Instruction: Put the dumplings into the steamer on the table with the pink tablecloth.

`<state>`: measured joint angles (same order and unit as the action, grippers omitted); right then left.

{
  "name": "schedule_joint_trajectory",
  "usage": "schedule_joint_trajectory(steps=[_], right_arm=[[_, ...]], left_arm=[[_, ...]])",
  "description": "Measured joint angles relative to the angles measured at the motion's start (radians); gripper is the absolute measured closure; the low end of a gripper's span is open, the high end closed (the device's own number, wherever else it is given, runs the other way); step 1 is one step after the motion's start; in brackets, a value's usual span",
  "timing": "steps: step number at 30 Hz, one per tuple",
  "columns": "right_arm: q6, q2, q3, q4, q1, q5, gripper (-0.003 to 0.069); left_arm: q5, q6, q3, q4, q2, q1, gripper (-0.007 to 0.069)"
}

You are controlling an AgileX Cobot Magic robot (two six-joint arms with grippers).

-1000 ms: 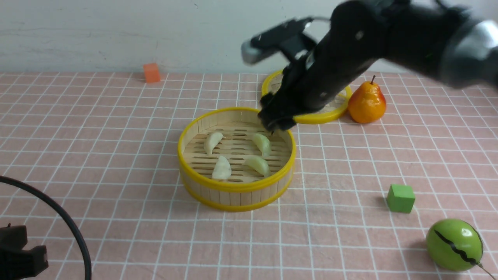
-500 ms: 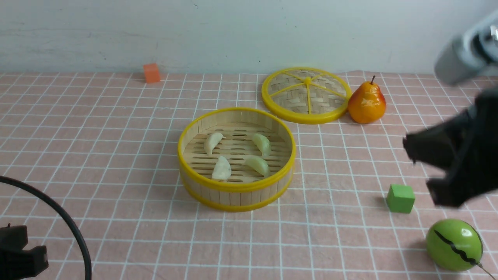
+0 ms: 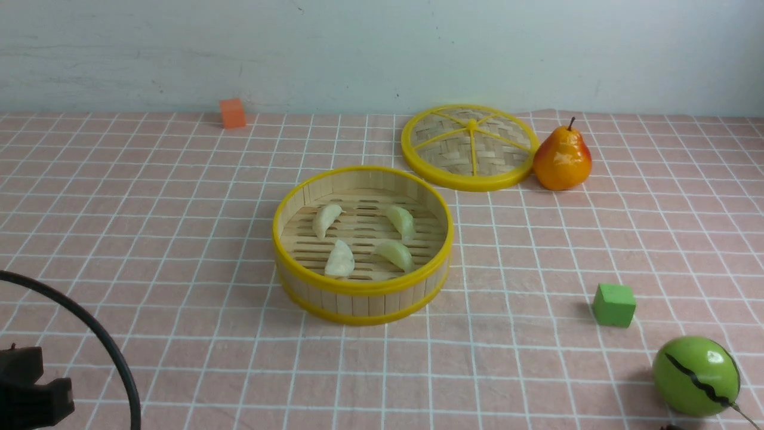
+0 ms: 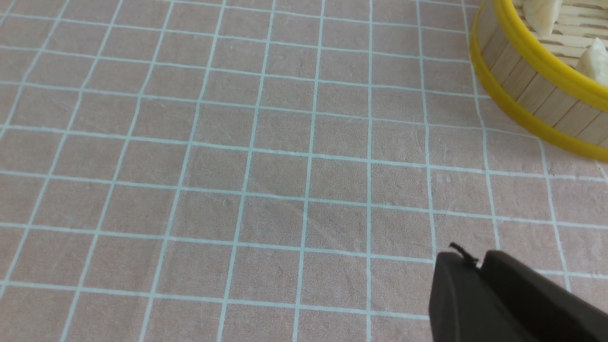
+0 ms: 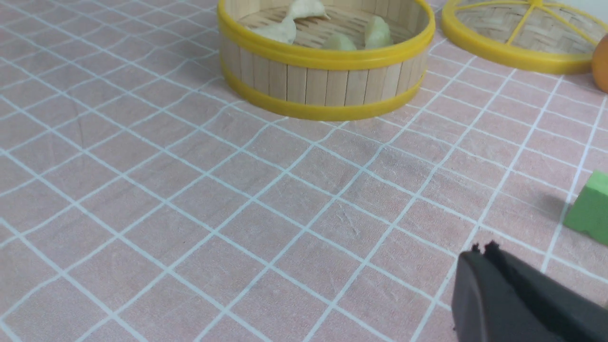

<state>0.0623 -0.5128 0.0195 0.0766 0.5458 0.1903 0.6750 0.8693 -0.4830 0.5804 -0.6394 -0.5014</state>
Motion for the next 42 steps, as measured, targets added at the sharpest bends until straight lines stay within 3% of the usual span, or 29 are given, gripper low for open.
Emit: schedule_joint_trajectory(steps=[7,14,20,42], right_arm=[[0.000,0.090,0.004,0.048,-0.081,-0.069,0.0673],[-0.003,0.390,0.004,0.013,-0.352,-0.330,0.0671],[-0.003,0.522,0.001,0.002,-0.484,-0.553,0.0669],[-0.003,0.523,-0.003,-0.008,-0.513,-0.570,0.0658]], left_arm=[[0.001,0.000,0.000,0.000,-0.001,0.000,0.0553],[0.001,0.000,0.000,0.000,-0.001,0.000,0.0548],[0.001,0.000,0.000,-0.001,0.000,0.000,0.0540],[-0.003,0.000,0.001,0.000,-0.001,0.000,0.0533]])
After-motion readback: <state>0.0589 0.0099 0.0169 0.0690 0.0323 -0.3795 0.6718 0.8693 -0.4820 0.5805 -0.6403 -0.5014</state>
